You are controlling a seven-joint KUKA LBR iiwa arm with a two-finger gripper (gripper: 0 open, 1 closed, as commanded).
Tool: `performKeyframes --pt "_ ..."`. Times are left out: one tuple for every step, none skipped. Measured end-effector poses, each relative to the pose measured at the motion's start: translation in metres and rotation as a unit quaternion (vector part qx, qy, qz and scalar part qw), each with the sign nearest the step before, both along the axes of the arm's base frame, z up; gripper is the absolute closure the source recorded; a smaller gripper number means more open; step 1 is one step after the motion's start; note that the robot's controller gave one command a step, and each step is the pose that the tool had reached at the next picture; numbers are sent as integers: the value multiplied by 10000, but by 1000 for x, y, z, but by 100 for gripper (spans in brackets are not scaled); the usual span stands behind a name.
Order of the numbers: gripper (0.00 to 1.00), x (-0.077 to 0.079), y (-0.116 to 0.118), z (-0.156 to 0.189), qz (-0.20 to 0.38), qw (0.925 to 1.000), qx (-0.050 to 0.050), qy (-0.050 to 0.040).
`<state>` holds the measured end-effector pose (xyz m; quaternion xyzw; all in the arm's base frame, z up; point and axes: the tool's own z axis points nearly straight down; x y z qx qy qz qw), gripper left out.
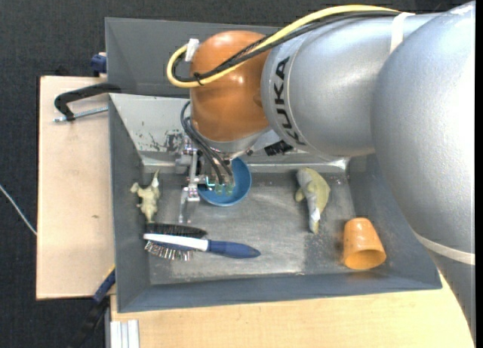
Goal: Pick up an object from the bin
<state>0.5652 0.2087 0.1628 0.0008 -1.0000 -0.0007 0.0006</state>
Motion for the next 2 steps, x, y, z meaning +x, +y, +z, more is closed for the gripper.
performKeyframes --pt "0 15 -73 -87 550 9985 -6 -24" --pt "100 15 -70 -82 562 9984 -4 -25"
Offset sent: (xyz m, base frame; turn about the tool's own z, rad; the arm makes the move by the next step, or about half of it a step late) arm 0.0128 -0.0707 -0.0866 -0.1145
